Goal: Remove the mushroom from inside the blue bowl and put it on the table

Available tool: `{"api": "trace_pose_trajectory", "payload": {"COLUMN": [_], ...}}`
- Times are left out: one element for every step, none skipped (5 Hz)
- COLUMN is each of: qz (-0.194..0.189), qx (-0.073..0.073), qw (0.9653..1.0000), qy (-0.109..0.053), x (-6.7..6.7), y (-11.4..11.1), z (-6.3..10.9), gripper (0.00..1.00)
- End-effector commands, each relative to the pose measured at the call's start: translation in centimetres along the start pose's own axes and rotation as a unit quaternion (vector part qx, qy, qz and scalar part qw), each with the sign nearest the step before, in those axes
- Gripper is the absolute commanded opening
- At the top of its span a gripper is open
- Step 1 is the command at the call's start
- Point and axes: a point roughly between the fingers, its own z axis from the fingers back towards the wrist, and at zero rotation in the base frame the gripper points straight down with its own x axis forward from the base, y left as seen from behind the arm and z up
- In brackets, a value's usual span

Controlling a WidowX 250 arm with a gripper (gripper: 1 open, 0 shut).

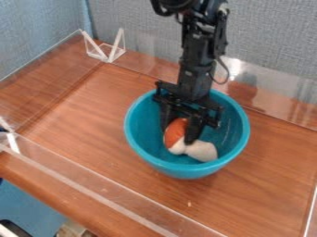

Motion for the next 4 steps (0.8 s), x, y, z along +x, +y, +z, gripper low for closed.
{"api": "trace_pose_trajectory", "payload": {"qz": [0.002,0.001,-0.003,-0.006], "qx": [-0.006,-0.011,-0.016,-0.019], "qw": [0.9989,0.9981,0.9973,0.9967], "qy": [-0.046,-0.060,-0.072,-0.079], "x": [-0.5,-1.2,-1.7,-2.2], "y": [0.6,0.6,0.5,0.4], "z": [3.2,4.5,5.4,5.8], "gripper": [0.00,0.00,0.00,0.00]}}
